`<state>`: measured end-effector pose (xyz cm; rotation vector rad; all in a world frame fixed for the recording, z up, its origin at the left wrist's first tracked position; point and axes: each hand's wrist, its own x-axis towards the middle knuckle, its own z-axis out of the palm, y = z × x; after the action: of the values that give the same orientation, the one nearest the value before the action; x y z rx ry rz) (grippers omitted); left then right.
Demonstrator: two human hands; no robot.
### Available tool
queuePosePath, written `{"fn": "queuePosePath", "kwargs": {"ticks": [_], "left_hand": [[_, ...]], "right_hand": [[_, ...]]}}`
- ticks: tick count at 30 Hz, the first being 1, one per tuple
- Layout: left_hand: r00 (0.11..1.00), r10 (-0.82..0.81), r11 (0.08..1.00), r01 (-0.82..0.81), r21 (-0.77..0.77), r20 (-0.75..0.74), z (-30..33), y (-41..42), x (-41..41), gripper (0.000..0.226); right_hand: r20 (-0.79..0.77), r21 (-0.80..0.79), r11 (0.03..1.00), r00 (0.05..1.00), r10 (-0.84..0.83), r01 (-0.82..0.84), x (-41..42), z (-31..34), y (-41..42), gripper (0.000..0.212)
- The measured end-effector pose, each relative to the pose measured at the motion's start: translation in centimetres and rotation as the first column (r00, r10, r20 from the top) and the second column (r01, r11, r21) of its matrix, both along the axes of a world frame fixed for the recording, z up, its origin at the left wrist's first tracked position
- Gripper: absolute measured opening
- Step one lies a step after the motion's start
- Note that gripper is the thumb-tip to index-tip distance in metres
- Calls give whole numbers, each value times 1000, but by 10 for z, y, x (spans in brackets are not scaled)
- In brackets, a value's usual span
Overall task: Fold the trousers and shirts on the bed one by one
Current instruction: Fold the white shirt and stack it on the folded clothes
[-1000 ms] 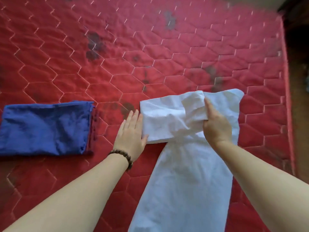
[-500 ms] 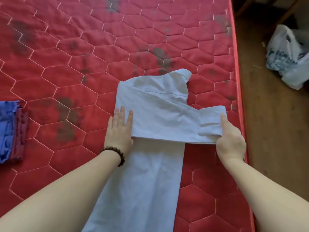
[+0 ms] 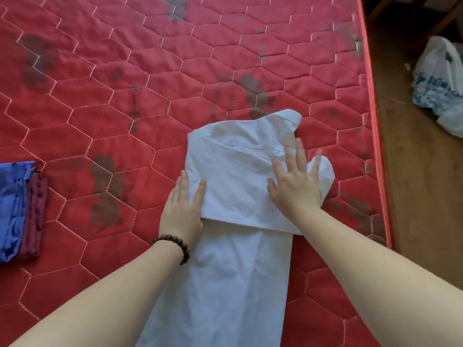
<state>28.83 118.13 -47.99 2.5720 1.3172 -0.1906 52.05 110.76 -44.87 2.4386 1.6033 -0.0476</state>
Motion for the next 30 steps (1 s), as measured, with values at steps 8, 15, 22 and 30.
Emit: {"fn": "queuePosePath", "kwargs": {"ticks": [8,15,22,30], "left_hand": [[986,-44,999,40,28,160,0,1,-7,78],[972,-19,999,10,41,236,1,6,-16,68],[951,-298,943,281,177,79,3,0,-2,64],[935,-336,941,338,-7,-112,-11,-2,7,65]], "right_hand": [[-205,-29,989,967,-151,148,1,-9,45,40],[-211,-63,978,955,-207,198,21,-5,16,21],[-178,-49,986,970,-164,158,23,-9,-30,78],[-192,22,933,917,-350,360,31,-2,-102,53]]}}
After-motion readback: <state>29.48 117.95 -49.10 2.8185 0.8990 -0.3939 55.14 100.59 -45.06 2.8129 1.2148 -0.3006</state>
